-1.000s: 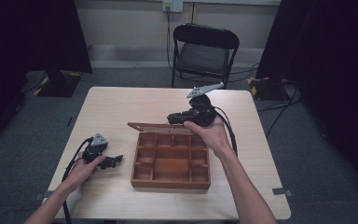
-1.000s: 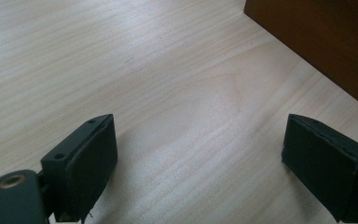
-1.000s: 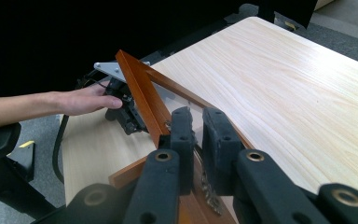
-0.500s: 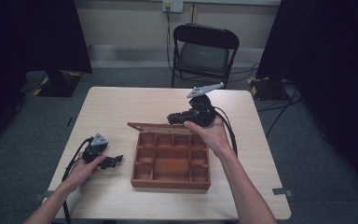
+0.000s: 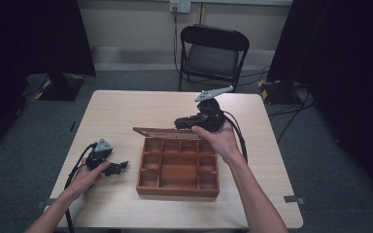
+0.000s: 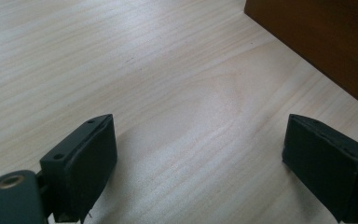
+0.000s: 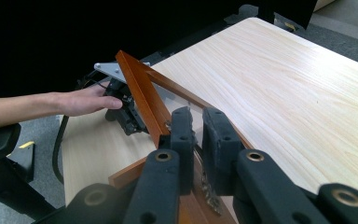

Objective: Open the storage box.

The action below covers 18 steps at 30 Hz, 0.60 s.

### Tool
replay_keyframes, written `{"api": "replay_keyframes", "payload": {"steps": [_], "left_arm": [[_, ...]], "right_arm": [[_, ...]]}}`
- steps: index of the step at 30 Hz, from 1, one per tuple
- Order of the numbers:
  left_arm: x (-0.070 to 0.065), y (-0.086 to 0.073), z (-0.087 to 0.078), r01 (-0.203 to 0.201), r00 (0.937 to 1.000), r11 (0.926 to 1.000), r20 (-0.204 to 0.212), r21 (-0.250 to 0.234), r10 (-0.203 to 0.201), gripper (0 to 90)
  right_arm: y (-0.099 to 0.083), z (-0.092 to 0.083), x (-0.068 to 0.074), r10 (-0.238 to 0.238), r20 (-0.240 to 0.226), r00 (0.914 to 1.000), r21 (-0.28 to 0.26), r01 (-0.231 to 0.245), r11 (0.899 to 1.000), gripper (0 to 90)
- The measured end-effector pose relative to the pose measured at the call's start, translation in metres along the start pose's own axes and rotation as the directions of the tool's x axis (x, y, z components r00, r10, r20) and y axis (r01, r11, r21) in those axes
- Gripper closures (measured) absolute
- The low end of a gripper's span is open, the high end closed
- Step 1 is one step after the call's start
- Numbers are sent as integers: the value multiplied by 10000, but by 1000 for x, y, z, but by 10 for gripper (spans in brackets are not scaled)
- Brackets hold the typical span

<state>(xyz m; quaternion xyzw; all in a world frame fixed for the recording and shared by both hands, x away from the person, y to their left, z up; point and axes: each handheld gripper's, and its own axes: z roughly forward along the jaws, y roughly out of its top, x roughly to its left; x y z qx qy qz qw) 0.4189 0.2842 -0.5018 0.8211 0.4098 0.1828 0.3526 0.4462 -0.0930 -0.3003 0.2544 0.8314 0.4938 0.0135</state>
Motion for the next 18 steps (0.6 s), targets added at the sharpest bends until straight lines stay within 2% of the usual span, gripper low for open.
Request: {"api": "replay_keyframes", "payload": {"steps": [18], "left_arm": [[0,0,0,-12,10000,10000,2,-11,12,94]], "right_arm": [[0,0,0,-40,0,10000,0,40,10000,832]]}}
